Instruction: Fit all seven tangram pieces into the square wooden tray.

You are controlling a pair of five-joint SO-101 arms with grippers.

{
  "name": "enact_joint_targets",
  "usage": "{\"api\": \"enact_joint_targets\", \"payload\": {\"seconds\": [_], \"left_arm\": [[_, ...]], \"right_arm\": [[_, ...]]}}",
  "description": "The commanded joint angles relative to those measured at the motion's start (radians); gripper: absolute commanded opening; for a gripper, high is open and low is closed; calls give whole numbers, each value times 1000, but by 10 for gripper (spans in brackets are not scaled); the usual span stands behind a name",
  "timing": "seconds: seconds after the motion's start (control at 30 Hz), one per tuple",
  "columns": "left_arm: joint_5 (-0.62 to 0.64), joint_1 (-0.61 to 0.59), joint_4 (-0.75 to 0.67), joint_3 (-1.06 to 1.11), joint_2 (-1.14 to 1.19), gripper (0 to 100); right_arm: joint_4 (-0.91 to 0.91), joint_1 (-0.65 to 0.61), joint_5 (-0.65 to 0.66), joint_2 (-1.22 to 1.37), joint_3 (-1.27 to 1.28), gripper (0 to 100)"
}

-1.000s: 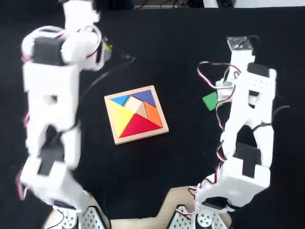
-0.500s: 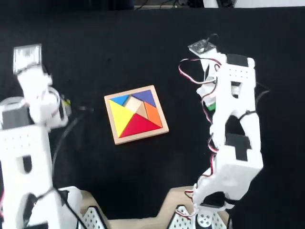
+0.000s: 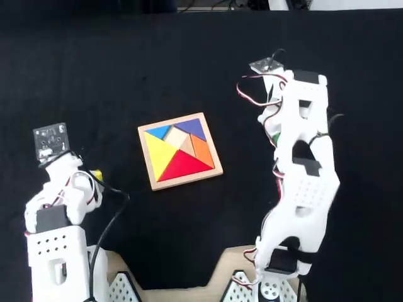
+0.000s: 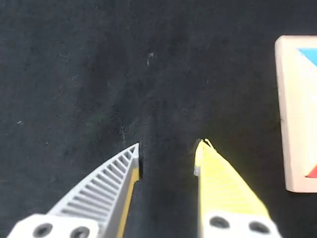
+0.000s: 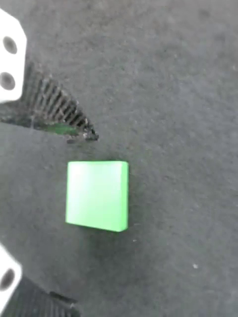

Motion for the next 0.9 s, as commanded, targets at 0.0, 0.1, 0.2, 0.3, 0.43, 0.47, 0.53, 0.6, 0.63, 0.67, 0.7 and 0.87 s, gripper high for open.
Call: {"api": "enact_joint_targets", "payload": {"seconds": [0.0, 0.1, 0.2, 0.3, 0.43, 0.47, 0.53, 0.6, 0.63, 0.67, 0.7, 0.87], "left_arm": [[-8, -4, -64, 35, 2, 187], [-8, -2, -64, 38, 5, 187], [-8, -2, -64, 39, 5, 187], [-8, -2, -66, 39, 5, 187], [-9, -2, -66, 56, -5, 187], [-9, -2, -66, 58, -5, 187], [-11, -2, -66, 58, -5, 187], [-9, -2, -66, 58, -5, 187], [-8, -2, -68, 58, -5, 187], [-8, -2, -78, 61, -5, 187], [-8, -2, -89, 62, 2, 187], [-9, -2, -115, 79, 0, 187]], "right_arm": [[-3, 9, -9, 51, -122, 456], [40, 15, -9, 117, -193, 456], [95, 17, -8, 171, -252, 456], [109, 18, -8, 208, -309, 443], [109, 44, -9, 249, -366, 315], [109, 48, -9, 259, -375, 275], [110, 49, -6, 272, -378, 214], [110, 49, -5, 280, -378, 175], [110, 49, -5, 280, -380, 157], [110, 49, -3, 280, -380, 139], [110, 49, -3, 278, -381, 118], [104, 48, -2, 280, -409, 8]]}}
